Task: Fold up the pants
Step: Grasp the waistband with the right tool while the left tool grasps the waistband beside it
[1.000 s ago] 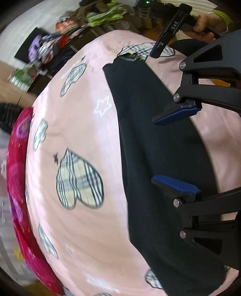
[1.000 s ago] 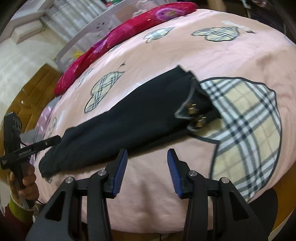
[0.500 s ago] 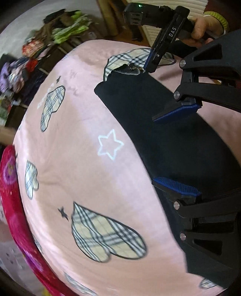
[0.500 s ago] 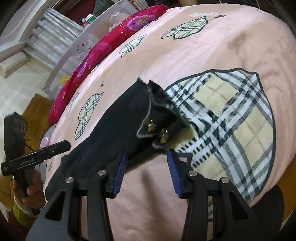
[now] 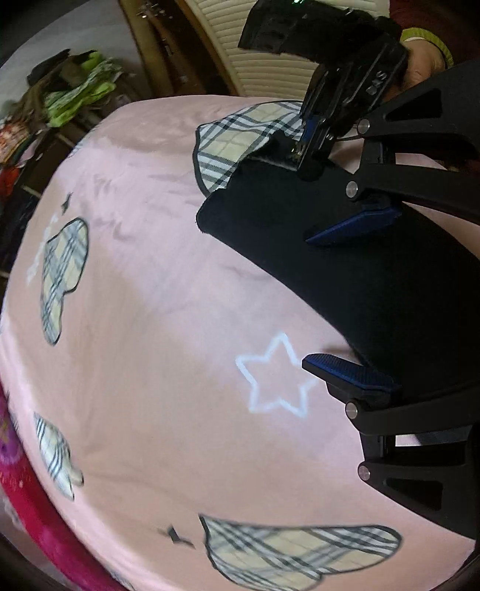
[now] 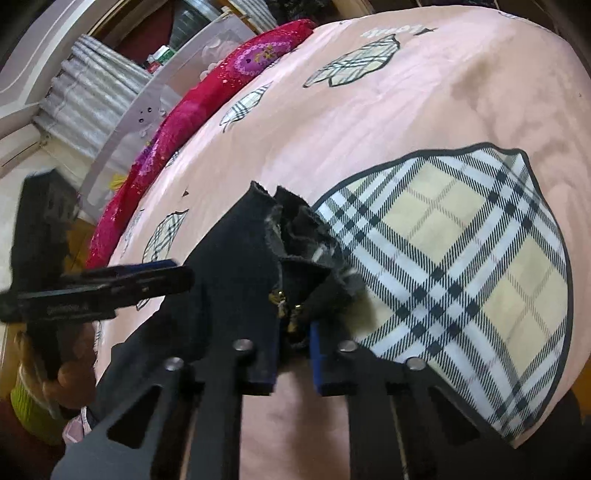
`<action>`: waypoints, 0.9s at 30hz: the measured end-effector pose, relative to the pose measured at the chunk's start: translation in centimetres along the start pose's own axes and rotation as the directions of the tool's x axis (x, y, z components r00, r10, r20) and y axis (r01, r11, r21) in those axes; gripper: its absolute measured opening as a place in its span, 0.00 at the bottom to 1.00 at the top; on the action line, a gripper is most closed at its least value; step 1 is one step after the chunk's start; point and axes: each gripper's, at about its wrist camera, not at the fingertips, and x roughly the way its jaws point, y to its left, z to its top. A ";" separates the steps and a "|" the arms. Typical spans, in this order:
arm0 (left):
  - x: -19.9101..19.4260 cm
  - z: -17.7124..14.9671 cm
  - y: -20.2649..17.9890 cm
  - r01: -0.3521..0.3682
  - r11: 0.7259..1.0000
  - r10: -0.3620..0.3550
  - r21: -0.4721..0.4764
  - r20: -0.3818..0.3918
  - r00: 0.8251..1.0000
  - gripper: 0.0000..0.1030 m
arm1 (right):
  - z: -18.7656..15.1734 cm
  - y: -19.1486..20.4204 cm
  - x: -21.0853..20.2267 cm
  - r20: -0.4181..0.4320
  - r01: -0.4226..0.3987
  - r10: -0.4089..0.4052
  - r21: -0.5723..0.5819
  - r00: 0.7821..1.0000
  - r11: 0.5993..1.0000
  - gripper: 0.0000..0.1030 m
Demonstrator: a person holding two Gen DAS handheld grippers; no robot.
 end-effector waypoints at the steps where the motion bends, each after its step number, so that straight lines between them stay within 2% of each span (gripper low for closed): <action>1: 0.5 0.3 -0.2 0.004 1.000 -0.004 0.009 -0.014 1.000 0.60 | 0.0 0.0 -0.2 0.004 -0.001 0.001 -0.011 1.000 1.000 0.11; 8: 3.3 2.1 -3.0 0.075 0.991 -0.065 0.111 -0.091 0.994 0.59 | 0.2 -2.2 -1.2 0.002 -0.060 0.060 0.031 0.998 0.998 0.10; 10: 4.0 2.3 -3.9 0.097 0.986 -0.082 0.138 -0.111 0.990 0.53 | -0.2 -2.5 -1.3 -0.001 -0.071 0.071 0.035 0.997 0.997 0.10; 12: 4.6 2.5 -5.0 0.118 0.978 -0.097 0.175 -0.123 0.988 0.33 | -0.1 -2.5 -1.0 -0.004 -0.075 0.075 0.036 0.997 0.997 0.10; 13: 4.8 2.6 -5.3 0.125 0.974 -0.103 0.188 -0.125 0.987 0.31 | -0.2 -2.5 -1.0 -0.007 -0.074 0.075 0.033 0.997 0.997 0.10; 15: 4.8 2.6 -5.7 0.132 0.971 -0.110 0.202 -0.113 0.987 0.24 | -0.4 -2.3 -1.2 -0.003 -0.068 0.068 0.012 0.998 0.998 0.10; 20: 3.9 2.0 -5.7 0.139 0.971 -0.132 0.195 -0.052 0.990 0.15 | -0.5 -1.8 -1.6 0.006 -0.078 0.078 -0.017 0.997 0.997 0.10; 27: -0.1 1.2 -4.0 0.199 0.973 -0.208 0.118 0.067 0.976 0.14 | 0.6 0.6 -3.2 0.036 -0.145 0.149 -0.079 0.988 0.986 0.10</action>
